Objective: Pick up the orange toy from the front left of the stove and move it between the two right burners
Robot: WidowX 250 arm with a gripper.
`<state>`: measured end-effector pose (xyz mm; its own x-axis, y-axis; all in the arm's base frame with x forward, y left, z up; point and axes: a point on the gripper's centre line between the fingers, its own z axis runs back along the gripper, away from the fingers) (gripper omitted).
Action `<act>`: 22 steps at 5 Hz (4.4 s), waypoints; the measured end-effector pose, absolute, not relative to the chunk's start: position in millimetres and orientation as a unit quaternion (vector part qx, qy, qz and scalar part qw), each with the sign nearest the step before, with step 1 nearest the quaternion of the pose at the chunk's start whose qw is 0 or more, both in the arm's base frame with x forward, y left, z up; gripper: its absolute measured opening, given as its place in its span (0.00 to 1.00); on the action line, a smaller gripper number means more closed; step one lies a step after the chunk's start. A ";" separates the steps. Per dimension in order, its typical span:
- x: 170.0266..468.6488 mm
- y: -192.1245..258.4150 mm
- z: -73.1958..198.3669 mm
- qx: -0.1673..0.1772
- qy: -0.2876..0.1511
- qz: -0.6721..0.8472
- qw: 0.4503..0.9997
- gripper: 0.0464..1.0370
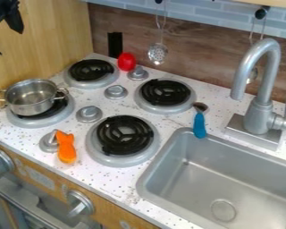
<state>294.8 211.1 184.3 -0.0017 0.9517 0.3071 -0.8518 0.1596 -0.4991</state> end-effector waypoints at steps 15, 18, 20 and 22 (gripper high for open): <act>262.2 130.8 26.1 -0.069 -0.123 0.522 0.842 0.96; 275.6 120.1 16.1 -0.115 -0.149 0.497 0.847 0.40; 264.8 106.5 15.0 -0.124 -0.138 0.494 0.849 0.03; 263.1 98.7 34.1 -0.134 -0.151 0.484 0.851 0.04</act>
<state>263.1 98.7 34.1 0.4850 0.8653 0.1266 -0.7841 0.4944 -0.3751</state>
